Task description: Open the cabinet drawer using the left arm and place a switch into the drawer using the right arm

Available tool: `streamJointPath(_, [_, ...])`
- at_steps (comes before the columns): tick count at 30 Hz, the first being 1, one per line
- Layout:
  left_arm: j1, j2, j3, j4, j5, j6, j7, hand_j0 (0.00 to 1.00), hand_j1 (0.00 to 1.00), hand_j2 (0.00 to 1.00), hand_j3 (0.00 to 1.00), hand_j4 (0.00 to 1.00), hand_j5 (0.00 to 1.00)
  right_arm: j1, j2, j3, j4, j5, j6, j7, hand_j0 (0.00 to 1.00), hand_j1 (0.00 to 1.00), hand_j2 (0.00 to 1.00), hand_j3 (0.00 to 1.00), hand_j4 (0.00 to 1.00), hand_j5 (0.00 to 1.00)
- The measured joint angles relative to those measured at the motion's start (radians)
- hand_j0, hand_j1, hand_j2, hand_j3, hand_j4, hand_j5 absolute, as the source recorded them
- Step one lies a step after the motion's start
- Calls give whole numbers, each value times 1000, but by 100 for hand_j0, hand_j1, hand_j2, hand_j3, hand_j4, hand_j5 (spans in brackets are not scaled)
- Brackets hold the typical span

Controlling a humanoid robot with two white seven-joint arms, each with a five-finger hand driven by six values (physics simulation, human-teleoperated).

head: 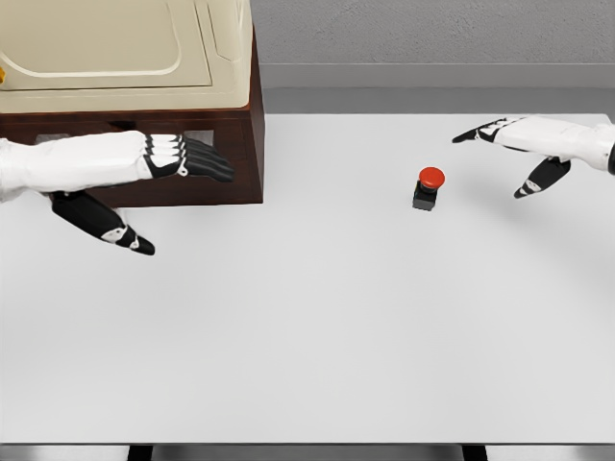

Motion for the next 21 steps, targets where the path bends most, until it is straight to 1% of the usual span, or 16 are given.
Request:
streamJointPath(1, [-11, 11, -4, 0, -1, 0, -2, 100, 100, 100, 100, 100, 100, -2, 0, 0, 1, 0, -1, 0, 100, 100, 100, 100, 100, 100])
streamJointPath(2, [-86, 20, -27, 0, -6, -2, -4, 100, 100, 100, 100, 100, 100, -3, -1, 0, 1, -1, -1, 0, 100, 100, 100, 100, 100, 100])
streamJointPath(4, [-292, 33, -165, 0, -2, -1, -5, 100, 100, 100, 100, 100, 100, -3, -3, 0, 1, -1, -4, 0, 100, 100, 100, 100, 100, 100])
streamJointPath(5, [-376, 36, -234, -1, 11, 4, -5, 100, 100, 100, 100, 100, 100, -5, -4, 0, 1, -1, -5, 0, 100, 100, 100, 100, 100, 100])
streamJointPath(7, [-490, 39, -382, -1, 10, 2, -6, 100, 100, 100, 100, 100, 100, -6, -6, 0, 1, -1, -5, 0, 100, 100, 100, 100, 100, 100])
streamJointPath(8, [-518, 41, -454, 0, 12, 2, -6, 100, 100, 100, 100, 100, 100, -9, -6, 0, 1, -1, -5, 0, 100, 100, 100, 100, 100, 100])
streamJointPath(9, [-535, 47, -511, 0, 11, 1, -7, 100, 100, 100, 100, 100, 100, -9, -5, 0, 1, -1, -3, 0, 100, 100, 100, 100, 100, 100])
streamJointPath(10, [-549, 58, -552, 0, 12, 1, -7, 100, 100, 100, 100, 100, 100, -14, -5, 4, 0, -2, -2, 0, 100, 100, 100, 100, 100, 100])
streamJointPath(12, [-566, 78, -603, 0, 18, 0, -7, 100, 100, 100, 100, 100, 100, -17, -4, 12, -3, -2, -3, 0, 100, 100, 100, 100, 100, 100])
streamJointPath(14, [-577, 93, -628, 0, 34, 0, -7, 100, 100, 100, 100, 100, 100, -21, 1, 17, -6, -2, -6, 0, 100, 100, 100, 100, 100, 100])
streamJointPath(15, [-588, 97, -636, 0, 43, 0, -7, 100, 100, 100, 100, 100, 100, -35, 8, 22, -7, -1, -7, 0, 100, 100, 100, 100, 100, 100])
streamJointPath(18, [-583, 104, -648, 0, 58, 0, -7, 100, 100, 100, 100, 100, 100, -69, 31, 54, -10, -1, -8, 0, 100, 100, 100, 100, 100, 100])
streamJointPath(21, [-580, 106, -655, 0, 63, 0, -7, 100, 100, 100, 100, 100, 100, -71, 40, 90, -43, -1, -8, 0, 100, 100, 100, 100, 100, 100])
